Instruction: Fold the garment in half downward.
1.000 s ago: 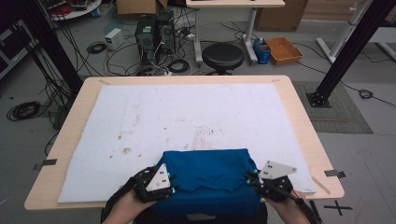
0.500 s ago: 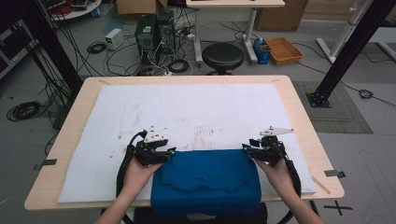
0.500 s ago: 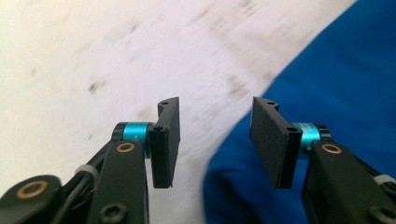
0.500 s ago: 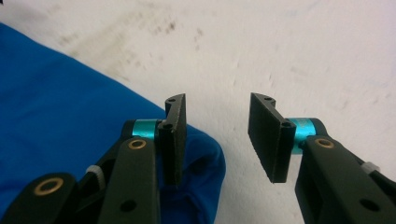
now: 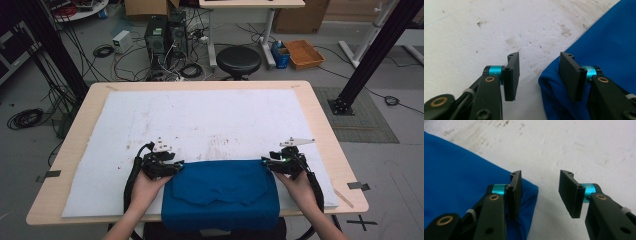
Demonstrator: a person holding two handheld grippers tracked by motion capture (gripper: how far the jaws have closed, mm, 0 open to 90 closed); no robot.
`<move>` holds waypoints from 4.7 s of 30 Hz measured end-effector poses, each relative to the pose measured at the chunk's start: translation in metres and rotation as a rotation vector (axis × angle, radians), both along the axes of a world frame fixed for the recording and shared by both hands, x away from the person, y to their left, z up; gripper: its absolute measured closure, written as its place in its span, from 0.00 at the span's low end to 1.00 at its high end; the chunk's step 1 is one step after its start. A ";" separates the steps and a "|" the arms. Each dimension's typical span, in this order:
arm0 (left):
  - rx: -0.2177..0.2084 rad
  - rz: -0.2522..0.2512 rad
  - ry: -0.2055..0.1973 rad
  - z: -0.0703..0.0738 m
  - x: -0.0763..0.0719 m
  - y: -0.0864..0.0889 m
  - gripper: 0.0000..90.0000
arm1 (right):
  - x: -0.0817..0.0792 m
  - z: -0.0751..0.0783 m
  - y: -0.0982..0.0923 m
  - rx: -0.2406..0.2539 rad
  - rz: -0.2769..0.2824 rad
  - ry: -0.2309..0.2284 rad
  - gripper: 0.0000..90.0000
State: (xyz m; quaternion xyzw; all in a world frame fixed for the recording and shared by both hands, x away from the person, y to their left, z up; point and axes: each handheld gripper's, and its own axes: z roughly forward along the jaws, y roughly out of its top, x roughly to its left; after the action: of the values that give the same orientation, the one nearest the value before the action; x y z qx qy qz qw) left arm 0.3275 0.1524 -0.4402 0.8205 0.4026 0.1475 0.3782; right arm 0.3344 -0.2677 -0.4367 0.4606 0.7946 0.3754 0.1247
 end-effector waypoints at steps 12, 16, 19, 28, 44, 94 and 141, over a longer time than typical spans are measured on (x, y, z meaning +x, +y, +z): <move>-0.037 -0.058 0.001 -0.002 -0.007 -0.001 0.92 | -0.002 -0.004 0.004 -0.005 0.079 0.006 0.93; -0.065 -0.061 -0.003 0.001 0.001 0.002 0.93 | 0.004 0.002 0.000 0.017 0.072 -0.005 0.94; -0.050 -0.071 -0.041 0.008 0.011 0.000 0.93 | 0.013 0.007 0.000 0.014 0.069 -0.024 0.94; -0.022 -0.034 -0.069 0.016 0.068 -0.007 0.93 | 0.066 0.023 0.009 -0.084 0.058 -0.073 0.94; 0.034 -0.015 -0.060 0.009 0.105 -0.011 0.92 | 0.107 0.012 0.008 -0.079 0.034 -0.056 0.93; -0.080 0.102 0.053 0.000 0.018 -0.001 0.96 | 0.019 -0.003 0.010 0.005 0.034 -0.024 0.95; -0.071 -0.094 0.132 0.022 -0.103 0.012 0.61 | -0.124 0.021 -0.007 -0.078 0.185 -0.080 0.73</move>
State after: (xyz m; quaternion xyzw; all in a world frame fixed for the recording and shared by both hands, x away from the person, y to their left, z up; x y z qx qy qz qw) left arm 0.2242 0.1644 -0.4180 0.8326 0.3927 0.0606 0.3860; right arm 0.2103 -0.2744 -0.4162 0.3647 0.8420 0.3722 0.1392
